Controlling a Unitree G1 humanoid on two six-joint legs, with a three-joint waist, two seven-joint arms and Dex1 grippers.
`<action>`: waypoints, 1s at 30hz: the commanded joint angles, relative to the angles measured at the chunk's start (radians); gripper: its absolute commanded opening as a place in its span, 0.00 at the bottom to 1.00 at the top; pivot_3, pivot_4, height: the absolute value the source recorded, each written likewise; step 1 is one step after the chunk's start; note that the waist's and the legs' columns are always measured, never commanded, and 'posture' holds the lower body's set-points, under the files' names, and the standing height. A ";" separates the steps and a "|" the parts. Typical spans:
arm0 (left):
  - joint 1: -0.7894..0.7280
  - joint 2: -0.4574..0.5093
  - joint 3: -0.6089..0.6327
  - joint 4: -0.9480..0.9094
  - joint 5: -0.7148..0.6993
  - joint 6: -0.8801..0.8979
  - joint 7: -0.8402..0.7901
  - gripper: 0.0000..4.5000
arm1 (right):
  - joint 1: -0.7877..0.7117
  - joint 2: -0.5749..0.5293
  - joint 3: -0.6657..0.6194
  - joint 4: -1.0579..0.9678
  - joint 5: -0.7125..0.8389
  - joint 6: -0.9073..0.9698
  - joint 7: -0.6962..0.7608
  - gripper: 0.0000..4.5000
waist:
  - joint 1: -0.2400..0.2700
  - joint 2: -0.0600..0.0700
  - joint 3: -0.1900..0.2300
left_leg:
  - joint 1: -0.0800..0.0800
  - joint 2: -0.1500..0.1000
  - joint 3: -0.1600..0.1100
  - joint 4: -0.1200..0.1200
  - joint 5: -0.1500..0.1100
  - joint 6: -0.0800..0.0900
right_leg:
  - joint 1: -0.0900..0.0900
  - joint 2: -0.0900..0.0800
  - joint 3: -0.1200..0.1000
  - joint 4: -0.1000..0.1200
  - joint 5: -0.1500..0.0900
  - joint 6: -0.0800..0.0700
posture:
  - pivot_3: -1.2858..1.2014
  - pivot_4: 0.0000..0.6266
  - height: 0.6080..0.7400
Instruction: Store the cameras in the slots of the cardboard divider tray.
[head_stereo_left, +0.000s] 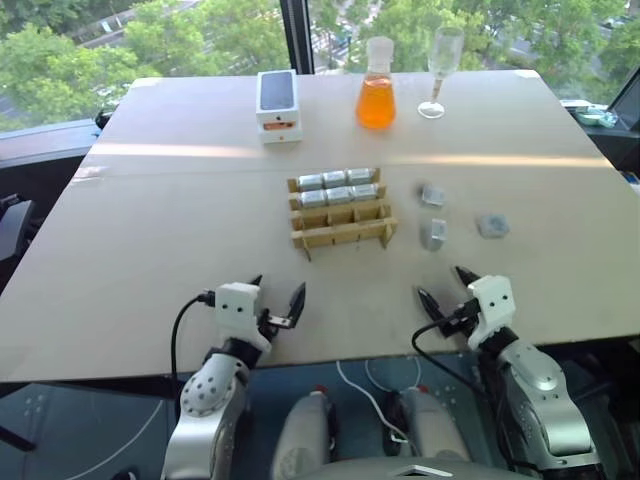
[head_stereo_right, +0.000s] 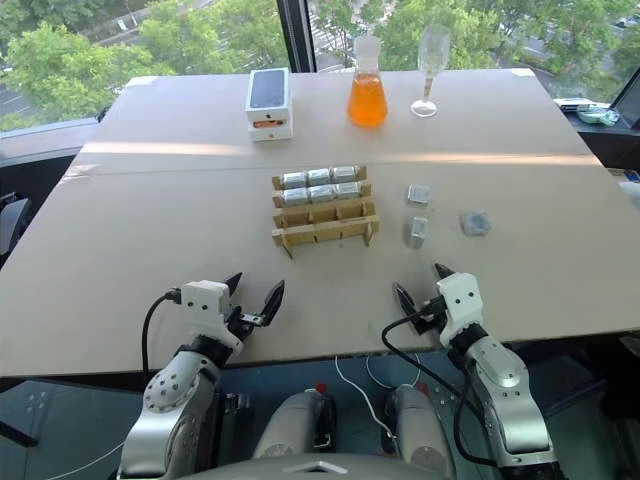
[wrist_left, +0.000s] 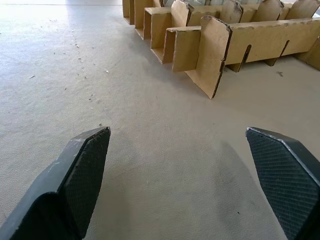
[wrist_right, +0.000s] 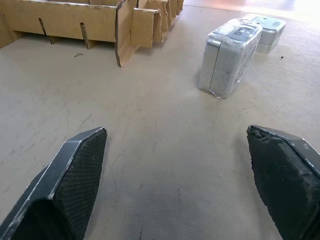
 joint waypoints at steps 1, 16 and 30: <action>0.010 0.005 -0.002 0.010 -0.001 -0.003 -0.007 1.00 | 0.001 0.000 -0.009 -0.021 0.006 -0.018 0.000 0.99 | 0.000 0.000 0.000 | 0.000 0.000 0.000 0.000 0.000 0.000 | 0.000 0.000 0.000 0.000 0.000 0.000 | 0.52 0.24 1.00; 0.010 0.014 0.006 0.007 -0.024 -0.006 -0.021 1.00 | -0.018 0.015 -0.006 -0.017 -0.001 -0.002 -0.022 0.99 | -0.001 0.000 0.000 | 0.000 0.000 0.000 0.000 0.000 0.000 | 0.000 0.000 0.000 0.000 0.000 0.000 | 0.52 0.24 1.00; -0.064 0.359 0.056 -0.069 -0.152 0.036 -0.394 1.00 | -0.195 0.138 -0.037 -0.002 -0.003 0.166 -0.200 0.99 | -0.003 0.000 0.000 | 0.000 0.001 0.000 0.000 0.000 0.000 | -0.001 0.001 0.000 0.001 0.000 0.000 | 0.52 0.24 1.00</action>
